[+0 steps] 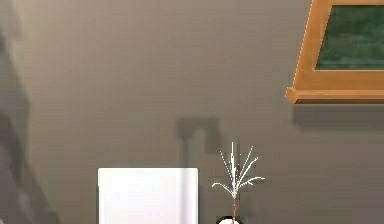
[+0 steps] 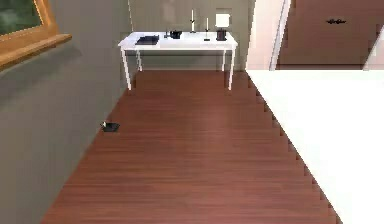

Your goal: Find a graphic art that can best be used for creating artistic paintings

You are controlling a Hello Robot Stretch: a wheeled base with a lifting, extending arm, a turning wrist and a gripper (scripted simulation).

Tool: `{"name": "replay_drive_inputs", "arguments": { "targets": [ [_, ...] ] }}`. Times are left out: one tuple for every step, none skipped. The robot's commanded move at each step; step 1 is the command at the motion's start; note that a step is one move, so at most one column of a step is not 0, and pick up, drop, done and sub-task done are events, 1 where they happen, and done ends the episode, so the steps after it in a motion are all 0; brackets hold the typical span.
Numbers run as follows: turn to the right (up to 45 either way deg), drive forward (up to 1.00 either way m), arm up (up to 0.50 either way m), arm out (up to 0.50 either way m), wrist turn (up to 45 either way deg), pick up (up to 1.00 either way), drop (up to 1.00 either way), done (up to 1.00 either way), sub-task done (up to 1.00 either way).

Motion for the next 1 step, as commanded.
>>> {"name": "replay_drive_inputs", "arguments": {
  "targets": [
    [-45.0,0.00,0.00,0.00,0.0,0.00,0.00,0.00,0.00]
  ]
}}
